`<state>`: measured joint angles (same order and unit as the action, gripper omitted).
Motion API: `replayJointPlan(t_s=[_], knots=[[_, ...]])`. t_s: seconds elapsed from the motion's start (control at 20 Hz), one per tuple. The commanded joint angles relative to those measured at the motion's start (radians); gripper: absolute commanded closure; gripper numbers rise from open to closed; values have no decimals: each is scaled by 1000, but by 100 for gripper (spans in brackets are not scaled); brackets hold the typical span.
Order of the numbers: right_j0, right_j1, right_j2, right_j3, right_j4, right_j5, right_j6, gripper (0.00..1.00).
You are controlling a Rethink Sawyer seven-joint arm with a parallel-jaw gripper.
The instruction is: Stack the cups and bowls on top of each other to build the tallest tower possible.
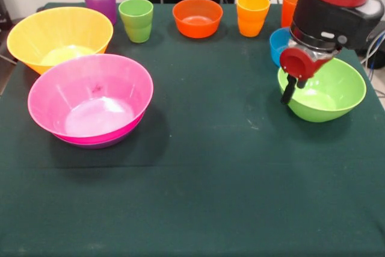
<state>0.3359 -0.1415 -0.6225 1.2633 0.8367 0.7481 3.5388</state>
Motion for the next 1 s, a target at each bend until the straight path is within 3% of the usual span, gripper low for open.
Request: replayJointPlan(t_s=[0.05, 0.4, 1.0], knots=[[-9, 55, 97, -26, 16, -20, 212, 0], [-11, 51, 91, -34, 21, -9, 212, 0], [31, -93, 84, 75, 21, 60, 203, 0]])
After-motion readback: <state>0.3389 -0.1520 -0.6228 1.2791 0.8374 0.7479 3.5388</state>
